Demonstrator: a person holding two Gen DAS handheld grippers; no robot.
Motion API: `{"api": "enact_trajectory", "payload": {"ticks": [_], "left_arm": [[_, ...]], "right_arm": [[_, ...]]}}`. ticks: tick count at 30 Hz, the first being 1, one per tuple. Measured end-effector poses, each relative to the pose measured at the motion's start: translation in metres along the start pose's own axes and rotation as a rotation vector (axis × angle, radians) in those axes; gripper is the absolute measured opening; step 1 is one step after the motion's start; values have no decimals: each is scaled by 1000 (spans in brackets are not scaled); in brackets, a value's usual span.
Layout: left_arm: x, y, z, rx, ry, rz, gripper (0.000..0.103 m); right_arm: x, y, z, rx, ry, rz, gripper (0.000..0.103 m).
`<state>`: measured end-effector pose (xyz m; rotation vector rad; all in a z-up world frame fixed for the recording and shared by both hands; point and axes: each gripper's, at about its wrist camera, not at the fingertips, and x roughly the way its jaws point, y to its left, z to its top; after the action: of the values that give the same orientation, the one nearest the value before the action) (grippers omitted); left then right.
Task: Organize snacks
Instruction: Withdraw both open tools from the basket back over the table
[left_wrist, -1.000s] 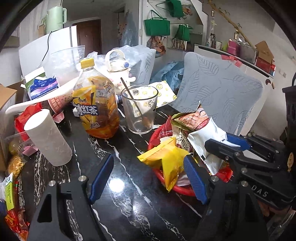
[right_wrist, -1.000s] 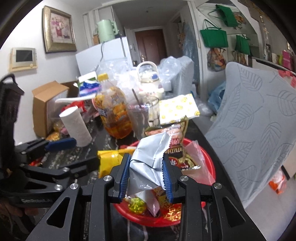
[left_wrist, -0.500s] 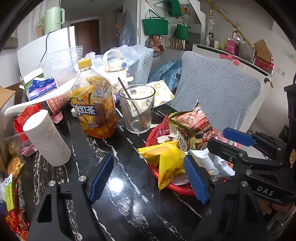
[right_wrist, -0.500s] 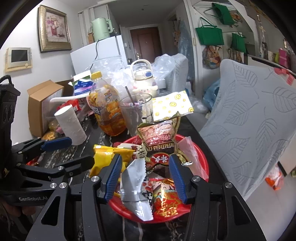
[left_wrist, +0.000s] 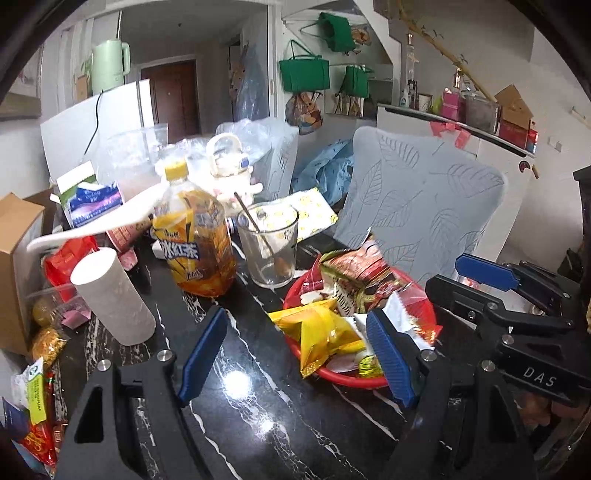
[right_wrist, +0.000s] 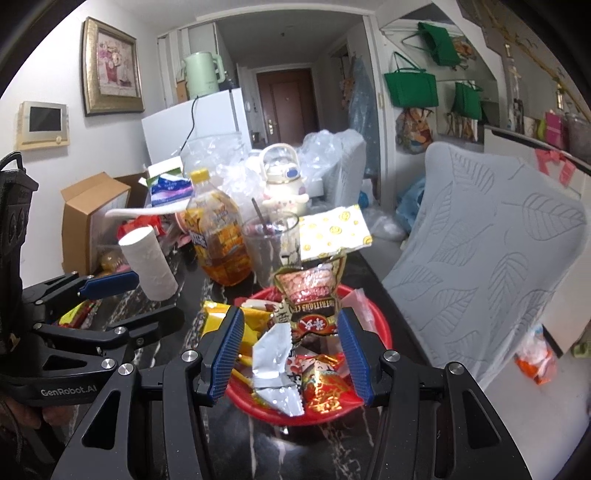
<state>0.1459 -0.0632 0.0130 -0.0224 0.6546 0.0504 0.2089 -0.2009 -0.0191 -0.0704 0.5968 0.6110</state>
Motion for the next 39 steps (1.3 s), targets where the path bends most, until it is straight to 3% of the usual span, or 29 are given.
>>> {"api": "enact_trajectory", "payload": {"ticks": [17,26,39], "left_arm": [[-81,-19,-5,61,-117,-21,77],[-107,-28,-27,95,-111,-68,77],[-121,-28,-73,115,-69,-130,77]], "right_arm": [[-92,20,-5,13,-69,-118,56],[-125,37,-26,32,-66,-206,56],[-146,53,-74,117,-15,-253,59]]}}
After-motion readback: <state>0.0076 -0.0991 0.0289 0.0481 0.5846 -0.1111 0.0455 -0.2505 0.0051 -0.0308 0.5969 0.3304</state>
